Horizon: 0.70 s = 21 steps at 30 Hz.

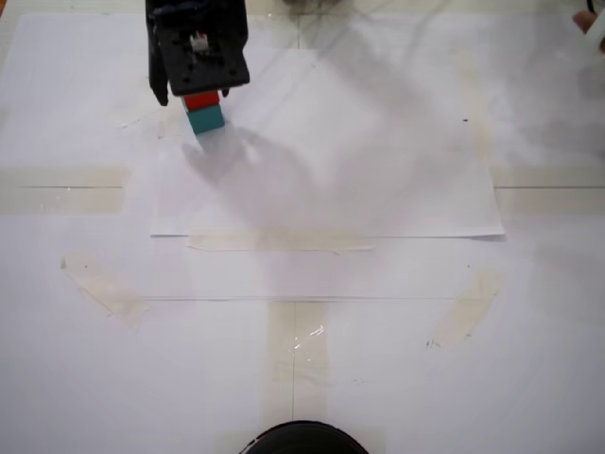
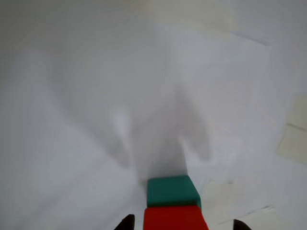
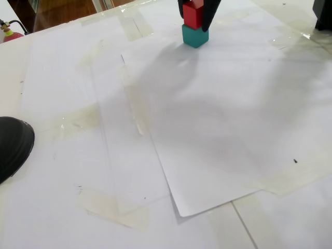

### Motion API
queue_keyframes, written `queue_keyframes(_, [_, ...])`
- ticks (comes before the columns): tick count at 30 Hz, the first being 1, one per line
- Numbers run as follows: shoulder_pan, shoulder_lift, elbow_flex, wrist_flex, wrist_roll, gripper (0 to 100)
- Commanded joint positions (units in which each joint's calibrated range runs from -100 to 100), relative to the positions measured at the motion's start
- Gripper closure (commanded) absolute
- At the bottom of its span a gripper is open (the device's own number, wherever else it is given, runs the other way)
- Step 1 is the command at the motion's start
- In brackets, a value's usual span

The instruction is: Put the red cube on the top of the blue cube.

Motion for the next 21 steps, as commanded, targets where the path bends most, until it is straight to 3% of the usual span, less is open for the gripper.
queue_keyframes(1, [-1.0, -1.8, -0.3, 1.3, -2.1, 65])
queue_keyframes(9, [-1.9, -3.8, -0.2, 3.8, -3.3, 56])
queue_keyframes(21, [-3.7, -15.0, 1.0, 6.6, -8.2, 53])
